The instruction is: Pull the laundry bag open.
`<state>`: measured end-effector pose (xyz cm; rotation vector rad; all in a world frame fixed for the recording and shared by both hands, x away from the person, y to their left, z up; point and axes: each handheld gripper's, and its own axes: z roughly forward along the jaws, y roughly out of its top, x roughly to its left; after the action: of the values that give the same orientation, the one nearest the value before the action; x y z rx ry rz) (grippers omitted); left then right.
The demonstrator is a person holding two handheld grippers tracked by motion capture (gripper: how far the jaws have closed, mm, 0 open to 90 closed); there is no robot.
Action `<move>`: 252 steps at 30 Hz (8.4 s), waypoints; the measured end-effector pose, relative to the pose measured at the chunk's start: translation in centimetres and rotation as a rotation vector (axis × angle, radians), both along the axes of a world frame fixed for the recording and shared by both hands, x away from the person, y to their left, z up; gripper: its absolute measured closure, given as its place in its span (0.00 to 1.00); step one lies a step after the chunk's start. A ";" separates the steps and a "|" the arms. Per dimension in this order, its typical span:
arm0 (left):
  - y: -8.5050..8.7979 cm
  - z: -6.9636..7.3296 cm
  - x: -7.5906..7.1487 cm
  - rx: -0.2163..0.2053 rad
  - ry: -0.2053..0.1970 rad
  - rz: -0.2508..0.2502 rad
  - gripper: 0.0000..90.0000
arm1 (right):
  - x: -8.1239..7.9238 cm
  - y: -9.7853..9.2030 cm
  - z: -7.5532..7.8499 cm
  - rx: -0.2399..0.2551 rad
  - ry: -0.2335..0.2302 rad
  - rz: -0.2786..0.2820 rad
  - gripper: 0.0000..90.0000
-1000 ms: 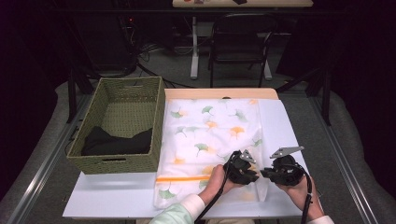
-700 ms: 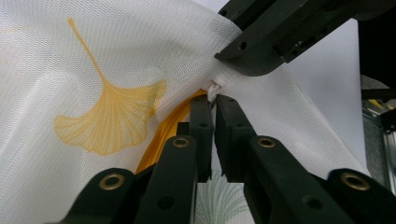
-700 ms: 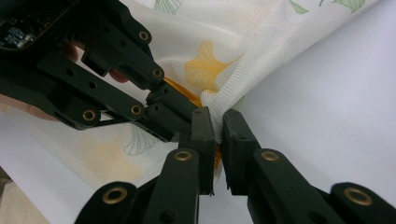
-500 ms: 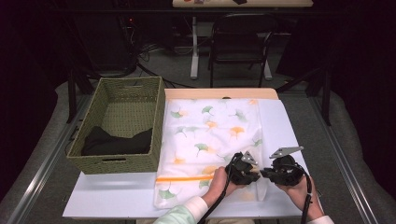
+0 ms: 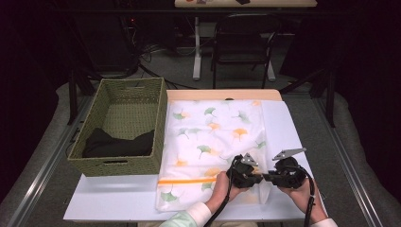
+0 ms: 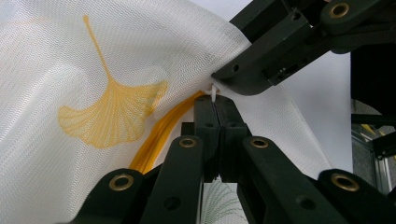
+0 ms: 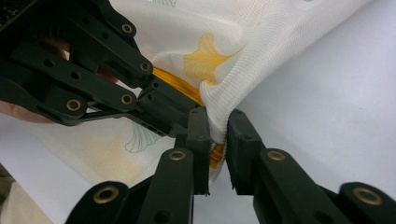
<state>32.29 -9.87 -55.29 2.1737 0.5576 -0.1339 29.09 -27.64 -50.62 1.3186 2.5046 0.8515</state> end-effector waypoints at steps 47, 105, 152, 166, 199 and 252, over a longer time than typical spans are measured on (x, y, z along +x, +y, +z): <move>0.7 0.1 -0.1 0.110 -0.008 0.120 1.00 | -0.4 0.4 0.8 -0.041 -0.032 -0.019 0.94; 7.0 0.6 -0.6 0.204 -0.025 0.200 1.00 | 0.1 -1.6 0.4 -0.043 0.019 -0.086 0.94; 18.2 1.4 -2.1 0.287 0.014 0.317 1.00 | 0.4 -1.6 -0.6 -0.111 0.052 -0.087 0.94; 20.8 1.5 -2.9 0.306 0.015 0.342 1.00 | 0.3 -1.5 -0.6 -0.121 0.052 -0.087 0.94; 26.6 1.7 -5.0 0.364 0.025 0.412 1.00 | 0.4 -1.5 -1.1 -0.140 0.067 -0.099 0.94; 24.5 2.6 -5.9 0.460 -0.035 0.303 0.78 | 0.0 -1.5 -1.4 -0.141 0.092 -0.088 0.75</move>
<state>26.34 14.66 -52.65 2.4892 0.9637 0.2173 29.12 -29.14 -52.07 1.4387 2.5006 0.5969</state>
